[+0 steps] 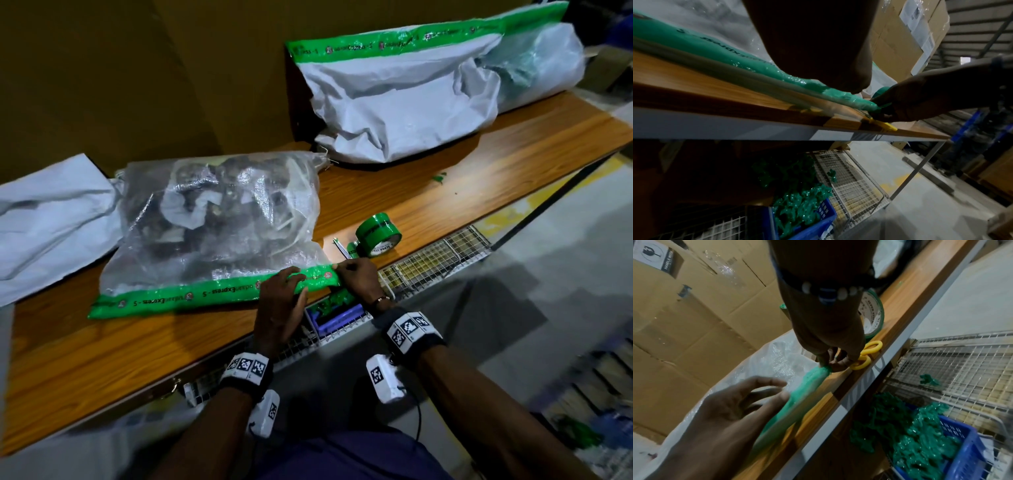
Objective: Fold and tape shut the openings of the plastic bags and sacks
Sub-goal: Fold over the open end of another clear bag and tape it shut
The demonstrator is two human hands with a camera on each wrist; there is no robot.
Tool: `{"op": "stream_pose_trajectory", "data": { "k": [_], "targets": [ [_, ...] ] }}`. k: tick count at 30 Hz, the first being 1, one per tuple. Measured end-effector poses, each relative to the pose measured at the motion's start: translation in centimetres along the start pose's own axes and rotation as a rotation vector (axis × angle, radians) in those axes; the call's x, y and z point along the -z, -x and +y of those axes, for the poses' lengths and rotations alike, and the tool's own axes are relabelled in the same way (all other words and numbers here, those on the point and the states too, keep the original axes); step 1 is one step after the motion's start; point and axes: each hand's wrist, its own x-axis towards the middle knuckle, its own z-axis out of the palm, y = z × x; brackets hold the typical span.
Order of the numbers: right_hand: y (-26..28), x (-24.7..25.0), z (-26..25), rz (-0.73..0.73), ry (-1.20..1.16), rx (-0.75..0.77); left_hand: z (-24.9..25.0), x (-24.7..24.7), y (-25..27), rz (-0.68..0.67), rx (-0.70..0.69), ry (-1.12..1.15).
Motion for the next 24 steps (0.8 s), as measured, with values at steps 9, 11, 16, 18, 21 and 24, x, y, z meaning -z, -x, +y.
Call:
{"op": "stream_pose_trajectory", "data": {
  "k": [9,11,16,18,21,24],
  "targets": [
    [-0.6,-1.3,-1.1,0.079,0.084,-0.065,-1.5,-0.2,0.6,-0.124,0.082,-0.04],
    [-0.5,-1.2,-0.8,0.156,0.037,-0.071,-1.7,-0.2,0.7,-0.12,0.082,-0.025],
    [0.7,-2.1,-0.3,0.167,0.165,0.059,-2.1,-0.1,0.8,-0.113,0.053,-0.003],
    [1.1,-2.6,-0.3,0.124,0.215,0.082,-2.3,-0.2,0.8,-0.124,0.064,-0.004],
    [1.0,-3.1,-0.6,0.092,0.246,0.082,-2.6,-0.4,1.0,-0.154,0.075,-0.03],
    [0.3,-3.6,-0.5,0.063,0.272,0.131,-2.8,-0.2,1.2,-0.18,0.084,-0.063]
  ]
}}
